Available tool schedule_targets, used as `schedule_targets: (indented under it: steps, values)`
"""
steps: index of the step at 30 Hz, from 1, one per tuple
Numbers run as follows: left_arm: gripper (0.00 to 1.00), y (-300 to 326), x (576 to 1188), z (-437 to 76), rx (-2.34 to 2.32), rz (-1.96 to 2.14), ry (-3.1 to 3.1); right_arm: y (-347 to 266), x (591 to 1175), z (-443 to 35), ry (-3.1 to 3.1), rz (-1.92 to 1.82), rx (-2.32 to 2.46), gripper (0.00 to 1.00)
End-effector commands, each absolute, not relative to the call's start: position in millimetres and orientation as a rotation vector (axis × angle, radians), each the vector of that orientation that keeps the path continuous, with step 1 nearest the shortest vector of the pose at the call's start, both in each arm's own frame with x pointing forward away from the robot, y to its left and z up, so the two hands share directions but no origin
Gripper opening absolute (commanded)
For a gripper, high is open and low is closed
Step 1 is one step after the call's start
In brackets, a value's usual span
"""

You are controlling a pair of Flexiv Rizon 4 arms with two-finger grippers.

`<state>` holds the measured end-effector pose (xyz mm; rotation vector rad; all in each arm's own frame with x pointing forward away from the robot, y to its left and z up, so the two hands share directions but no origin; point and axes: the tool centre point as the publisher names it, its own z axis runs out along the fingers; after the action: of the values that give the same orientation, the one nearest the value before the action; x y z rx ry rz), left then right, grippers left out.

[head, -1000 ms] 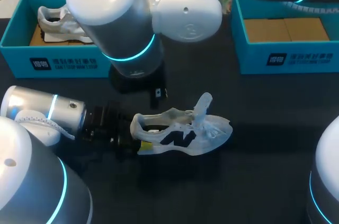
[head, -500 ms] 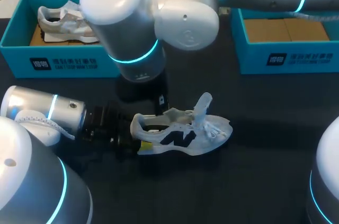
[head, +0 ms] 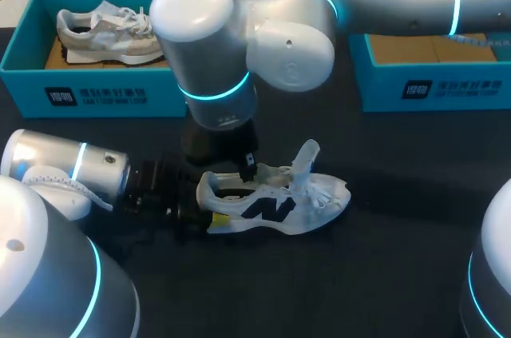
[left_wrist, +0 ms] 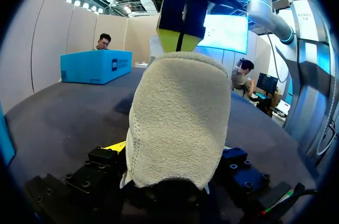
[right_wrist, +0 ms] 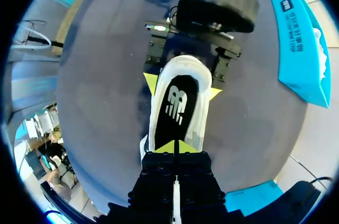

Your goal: Take the shoe out of the shoebox, open the shoe tongue, remove and reinsert the insole, then place the shoe into the shoebox

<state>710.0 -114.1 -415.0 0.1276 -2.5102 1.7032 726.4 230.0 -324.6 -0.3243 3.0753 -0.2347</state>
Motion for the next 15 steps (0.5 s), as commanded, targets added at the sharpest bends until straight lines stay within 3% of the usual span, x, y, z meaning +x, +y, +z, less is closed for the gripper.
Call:
schedule_targets:
  steps: [1, 15]
  values:
    - [0.0, -114.4, 708.7, -417.4, 0.128, 1.7, -2.512, 228.2, 732.2, -340.0, 3.096, -0.219, -0.34, 0.0]
    - [0.0, -114.4, 708.7, -417.4, 0.128, 1.7, -2.512, 213.3, 719.0, -355.9, 3.15, -0.235, -0.311, 0.0]
